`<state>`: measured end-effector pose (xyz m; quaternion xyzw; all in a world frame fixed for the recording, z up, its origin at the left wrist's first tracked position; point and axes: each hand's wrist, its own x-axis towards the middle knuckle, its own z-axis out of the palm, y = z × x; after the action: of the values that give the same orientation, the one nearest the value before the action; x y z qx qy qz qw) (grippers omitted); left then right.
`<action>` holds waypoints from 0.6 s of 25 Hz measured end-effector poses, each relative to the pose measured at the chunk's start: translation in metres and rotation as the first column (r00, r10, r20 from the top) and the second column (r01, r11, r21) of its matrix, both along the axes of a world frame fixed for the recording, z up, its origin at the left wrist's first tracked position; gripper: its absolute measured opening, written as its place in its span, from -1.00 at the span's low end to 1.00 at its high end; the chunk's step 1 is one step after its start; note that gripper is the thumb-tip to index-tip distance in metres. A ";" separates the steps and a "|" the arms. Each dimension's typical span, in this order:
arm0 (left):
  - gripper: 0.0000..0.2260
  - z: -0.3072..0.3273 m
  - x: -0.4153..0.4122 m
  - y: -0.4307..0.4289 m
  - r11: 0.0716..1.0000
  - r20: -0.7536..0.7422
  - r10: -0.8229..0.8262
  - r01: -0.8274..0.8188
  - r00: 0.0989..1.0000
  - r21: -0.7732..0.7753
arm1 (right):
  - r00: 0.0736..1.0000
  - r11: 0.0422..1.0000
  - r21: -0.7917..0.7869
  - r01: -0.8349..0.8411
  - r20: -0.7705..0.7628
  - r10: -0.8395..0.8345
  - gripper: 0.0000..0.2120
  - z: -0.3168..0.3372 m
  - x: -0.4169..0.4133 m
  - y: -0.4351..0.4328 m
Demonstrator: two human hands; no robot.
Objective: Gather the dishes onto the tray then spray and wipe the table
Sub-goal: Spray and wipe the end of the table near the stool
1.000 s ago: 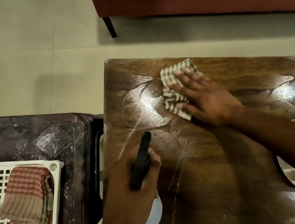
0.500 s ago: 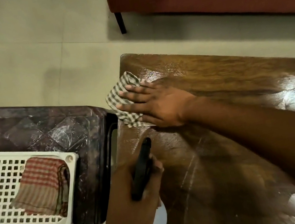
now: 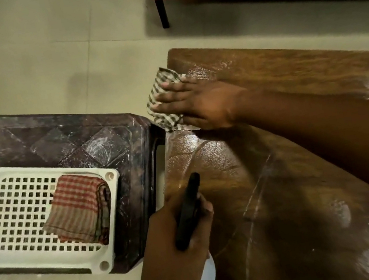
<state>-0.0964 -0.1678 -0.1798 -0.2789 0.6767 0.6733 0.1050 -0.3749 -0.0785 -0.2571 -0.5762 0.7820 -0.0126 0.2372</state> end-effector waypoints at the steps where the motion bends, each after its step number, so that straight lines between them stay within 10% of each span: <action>1: -0.83 0.000 0.007 0.001 1.000 0.015 -0.012 0.012 1.000 0.006 | 0.999 0.999 -0.006 0.051 -0.002 -0.051 -0.40 -0.001 0.003 0.019; 6: -0.78 -0.001 0.026 0.007 0.999 0.073 -0.024 0.027 0.997 -0.036 | 0.730 0.728 -0.080 0.681 -0.009 -0.684 -0.35 -0.005 0.023 0.125; 10: -0.76 -0.001 0.037 0.015 0.995 0.105 -0.038 0.047 0.994 -0.086 | 0.529 0.520 -0.133 0.844 0.043 -0.848 -0.38 -0.007 0.077 0.148; 15: -0.55 -0.010 0.060 0.026 0.996 0.109 -0.033 0.042 0.993 -0.081 | 0.893 0.892 -0.056 0.448 -0.011 -0.449 -0.39 -0.013 0.179 0.147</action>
<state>-0.0367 -0.1414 -0.1903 -0.3060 0.7026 0.6264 0.1424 -0.1959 0.0682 -0.2699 -0.3863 0.8961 -0.0805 0.2033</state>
